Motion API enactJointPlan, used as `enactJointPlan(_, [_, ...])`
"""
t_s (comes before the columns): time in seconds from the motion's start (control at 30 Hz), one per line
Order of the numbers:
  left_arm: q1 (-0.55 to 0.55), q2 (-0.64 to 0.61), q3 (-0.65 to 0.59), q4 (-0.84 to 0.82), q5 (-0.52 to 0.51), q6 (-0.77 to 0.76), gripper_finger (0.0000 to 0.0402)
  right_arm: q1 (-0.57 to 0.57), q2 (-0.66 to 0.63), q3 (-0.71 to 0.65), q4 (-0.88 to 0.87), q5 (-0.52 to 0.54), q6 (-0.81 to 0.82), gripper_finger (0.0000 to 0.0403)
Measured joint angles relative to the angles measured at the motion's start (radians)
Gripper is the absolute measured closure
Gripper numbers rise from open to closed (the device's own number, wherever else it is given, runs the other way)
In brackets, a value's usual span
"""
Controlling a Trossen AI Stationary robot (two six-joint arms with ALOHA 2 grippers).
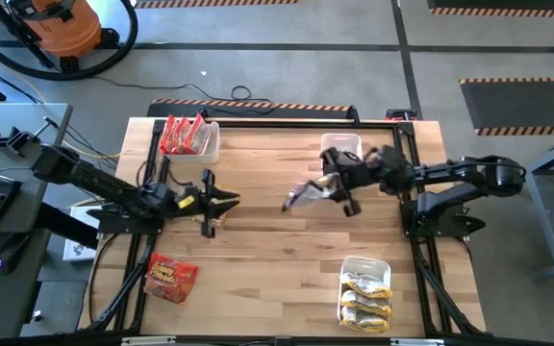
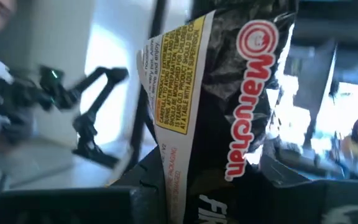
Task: Sort Maruchan noodles
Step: Put the black noodle pack into the top right white bin
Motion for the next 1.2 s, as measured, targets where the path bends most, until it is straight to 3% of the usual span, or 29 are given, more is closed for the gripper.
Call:
enactJointPlan(0.17, [0.025, 0.16, 0.085, 0.001, 0.056, -0.038, 0.0319, 0.001, -0.006, -0.09, 0.228, -0.053, 0.035, 0.0301])
enactJointPlan(0.43, [0.028, 0.382, 0.268, 0.0, 0.066, 0.038, 0.0258, 0.001, -0.006, -0.076, 0.218, -0.064, 0.01, 0.0301])
enactJointPlan(0.73, [0.055, 0.48, 0.402, -0.002, 0.075, 0.059, 0.0206, 0.001, -0.006, -0.076, 0.214, -0.063, -0.001, 0.03])
enactJointPlan(1.2, [0.075, 0.594, 0.531, -0.001, 0.099, 0.083, 0.0202, -0.002, -0.005, -0.075, 0.155, -0.013, -0.043, 0.03])
